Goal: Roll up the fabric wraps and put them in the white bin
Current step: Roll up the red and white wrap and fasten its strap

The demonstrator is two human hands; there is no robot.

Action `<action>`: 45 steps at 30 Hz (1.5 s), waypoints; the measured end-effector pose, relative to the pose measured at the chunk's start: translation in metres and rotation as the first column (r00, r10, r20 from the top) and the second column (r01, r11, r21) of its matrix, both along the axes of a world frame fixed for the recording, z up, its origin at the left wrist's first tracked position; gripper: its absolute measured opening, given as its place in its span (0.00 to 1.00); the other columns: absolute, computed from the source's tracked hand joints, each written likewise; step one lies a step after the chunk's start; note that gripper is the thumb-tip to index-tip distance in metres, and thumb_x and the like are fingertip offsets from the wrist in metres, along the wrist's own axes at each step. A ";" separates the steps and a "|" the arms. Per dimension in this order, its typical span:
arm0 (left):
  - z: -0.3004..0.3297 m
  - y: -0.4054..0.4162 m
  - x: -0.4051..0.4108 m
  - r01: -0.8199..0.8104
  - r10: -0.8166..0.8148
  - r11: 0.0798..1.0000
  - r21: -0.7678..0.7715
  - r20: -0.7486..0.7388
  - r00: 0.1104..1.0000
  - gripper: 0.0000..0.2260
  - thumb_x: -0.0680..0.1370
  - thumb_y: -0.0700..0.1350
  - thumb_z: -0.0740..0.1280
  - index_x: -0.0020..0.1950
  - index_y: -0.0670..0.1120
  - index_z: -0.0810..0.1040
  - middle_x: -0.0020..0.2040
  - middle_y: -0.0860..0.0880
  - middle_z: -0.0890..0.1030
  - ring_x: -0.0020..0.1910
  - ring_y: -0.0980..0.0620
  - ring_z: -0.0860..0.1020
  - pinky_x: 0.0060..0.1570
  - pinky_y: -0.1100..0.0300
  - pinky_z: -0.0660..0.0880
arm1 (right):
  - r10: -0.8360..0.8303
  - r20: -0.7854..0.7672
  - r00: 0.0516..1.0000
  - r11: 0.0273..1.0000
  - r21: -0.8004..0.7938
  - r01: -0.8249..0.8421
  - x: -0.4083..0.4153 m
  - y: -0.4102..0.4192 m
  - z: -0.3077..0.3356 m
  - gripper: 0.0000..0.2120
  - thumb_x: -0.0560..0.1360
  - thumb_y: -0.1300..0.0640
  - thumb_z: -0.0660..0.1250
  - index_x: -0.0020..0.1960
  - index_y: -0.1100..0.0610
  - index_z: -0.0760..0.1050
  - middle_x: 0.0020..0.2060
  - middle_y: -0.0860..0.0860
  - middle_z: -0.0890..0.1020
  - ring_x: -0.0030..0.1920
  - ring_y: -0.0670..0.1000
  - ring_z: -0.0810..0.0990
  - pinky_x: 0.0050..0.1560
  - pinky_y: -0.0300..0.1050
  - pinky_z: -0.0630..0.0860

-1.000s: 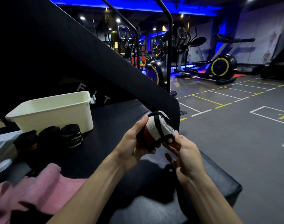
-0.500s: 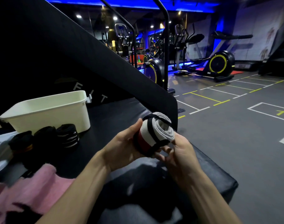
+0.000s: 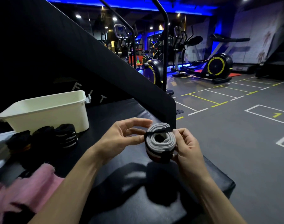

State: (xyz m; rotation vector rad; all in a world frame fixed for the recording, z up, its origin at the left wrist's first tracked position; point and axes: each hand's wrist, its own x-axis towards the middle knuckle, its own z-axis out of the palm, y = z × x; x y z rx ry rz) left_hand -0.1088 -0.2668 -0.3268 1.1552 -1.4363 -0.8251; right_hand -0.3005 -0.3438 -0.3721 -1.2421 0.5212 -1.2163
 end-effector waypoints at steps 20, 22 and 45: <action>-0.010 -0.009 -0.016 -0.016 0.529 0.826 -0.564 0.764 0.369 0.14 0.82 0.49 0.60 0.55 0.45 0.84 0.45 0.49 0.85 0.40 0.43 0.85 0.37 0.47 0.81 | -0.386 -0.325 0.863 0.874 -0.429 0.230 0.005 0.011 -0.006 0.12 0.82 0.53 0.64 0.41 0.54 0.69 0.31 0.46 0.79 0.30 0.45 0.75 0.33 0.43 0.73; -0.010 -0.008 -0.018 -0.050 0.534 0.822 -0.567 0.738 0.411 0.13 0.82 0.49 0.60 0.53 0.46 0.83 0.44 0.50 0.85 0.39 0.46 0.84 0.38 0.48 0.80 | -0.383 -0.333 0.861 0.868 -0.449 0.212 0.003 0.010 -0.007 0.11 0.82 0.52 0.64 0.42 0.54 0.69 0.33 0.48 0.80 0.33 0.50 0.79 0.36 0.49 0.75; -0.003 -0.003 0.001 -0.266 0.292 0.900 0.346 -0.025 0.956 0.09 0.78 0.36 0.70 0.41 0.42 0.86 0.40 0.44 0.85 0.36 0.53 0.82 0.37 0.63 0.80 | -0.285 -0.492 0.823 0.887 -0.462 0.031 0.005 0.019 -0.003 0.21 0.73 0.29 0.63 0.50 0.45 0.78 0.45 0.42 0.84 0.48 0.42 0.82 0.51 0.52 0.79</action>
